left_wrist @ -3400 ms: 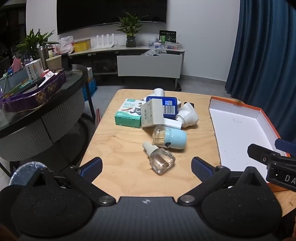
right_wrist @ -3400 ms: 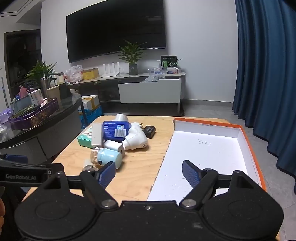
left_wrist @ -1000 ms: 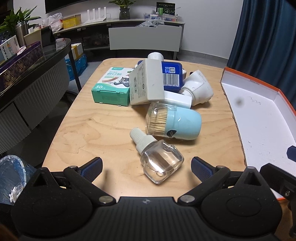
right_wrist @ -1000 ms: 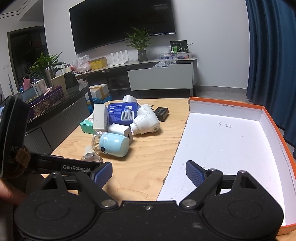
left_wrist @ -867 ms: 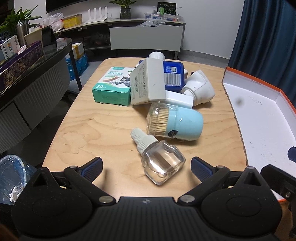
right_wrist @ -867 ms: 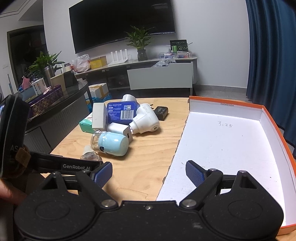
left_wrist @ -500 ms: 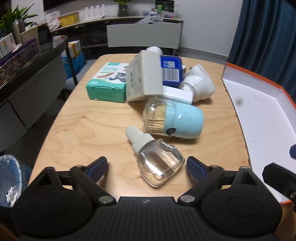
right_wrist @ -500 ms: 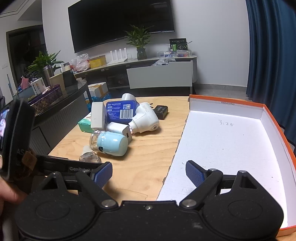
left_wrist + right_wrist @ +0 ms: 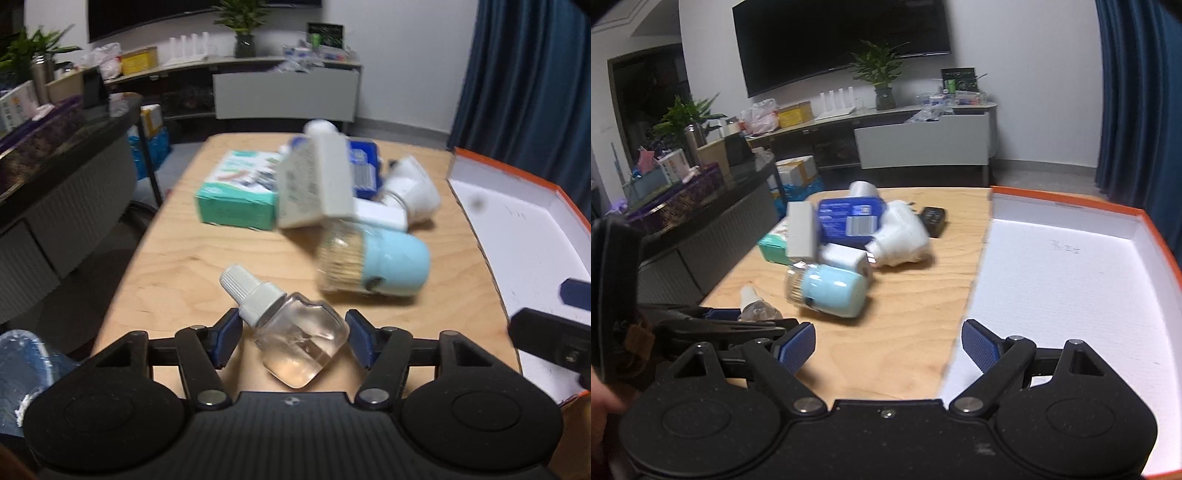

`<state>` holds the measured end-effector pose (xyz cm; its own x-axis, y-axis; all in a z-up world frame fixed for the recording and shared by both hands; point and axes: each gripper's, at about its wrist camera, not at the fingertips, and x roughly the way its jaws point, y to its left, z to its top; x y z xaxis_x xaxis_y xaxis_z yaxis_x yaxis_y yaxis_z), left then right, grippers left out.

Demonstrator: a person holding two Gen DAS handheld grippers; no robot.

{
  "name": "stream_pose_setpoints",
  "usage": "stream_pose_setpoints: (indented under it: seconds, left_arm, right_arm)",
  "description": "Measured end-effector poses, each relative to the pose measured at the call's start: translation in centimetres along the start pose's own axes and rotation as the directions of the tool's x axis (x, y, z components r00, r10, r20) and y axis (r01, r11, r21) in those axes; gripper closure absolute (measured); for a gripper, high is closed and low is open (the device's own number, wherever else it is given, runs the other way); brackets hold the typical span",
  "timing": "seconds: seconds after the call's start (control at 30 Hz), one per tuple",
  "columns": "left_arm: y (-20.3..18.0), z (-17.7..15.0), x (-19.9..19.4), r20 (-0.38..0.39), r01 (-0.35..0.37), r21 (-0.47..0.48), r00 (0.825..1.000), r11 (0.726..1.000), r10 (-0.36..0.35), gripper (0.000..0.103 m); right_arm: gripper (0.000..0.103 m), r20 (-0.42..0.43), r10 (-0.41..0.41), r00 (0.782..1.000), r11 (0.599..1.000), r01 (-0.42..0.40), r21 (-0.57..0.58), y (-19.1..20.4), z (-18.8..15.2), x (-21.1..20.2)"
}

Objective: Organize rigid objects
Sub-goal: 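Grasp the clear bottle with the left gripper while the right gripper grasps the light-blue jar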

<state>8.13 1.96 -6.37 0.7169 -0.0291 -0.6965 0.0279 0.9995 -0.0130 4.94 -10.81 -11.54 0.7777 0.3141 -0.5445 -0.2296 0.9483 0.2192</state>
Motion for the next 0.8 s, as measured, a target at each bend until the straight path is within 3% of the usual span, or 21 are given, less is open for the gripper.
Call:
stream_pose_setpoints:
  seconds: [0.03, 0.2, 0.4, 0.63, 0.8]
  left_arm:
    - [0.5, 0.2, -0.3, 0.005, -0.004, -0.01, 1.0, 1.0, 0.004, 0.05]
    - [2.6, 0.6, -1.1, 0.029, -0.01, -0.063, 0.999, 0.998, 0.012, 0.049]
    - [4.6, 0.3, -1.1, 0.048, -0.001, -0.125, 0.999, 0.992, 0.007, 0.049]
    - [5.8, 0.4, -1.4, 0.075, -0.003, -0.168, 0.997, 0.986, 0.016, 0.049]
    - [6.0, 0.1, -1.4, 0.084, 0.01, -0.161, 0.996, 0.987, 0.004, 0.049]
  right_arm:
    - [0.002, -0.002, 0.013, 1.0, 1.0, -0.013, -0.006, 0.4, 0.3, 0.5]
    - [0.002, -0.023, 0.026, 0.999, 0.999, -0.026, -0.03, 3.1, 1.9, 3.8]
    - [0.002, -0.063, 0.021, 0.998, 0.996, -0.015, 0.089, 4.6, 3.2, 7.2]
    - [0.002, -0.149, -0.135, 0.98, 0.985, 0.149, 0.087, 7.0, 3.5, 11.4]
    - [0.008, -0.184, -0.175, 0.967, 0.981, 0.188, 0.053, 6.4, 3.3, 13.2]
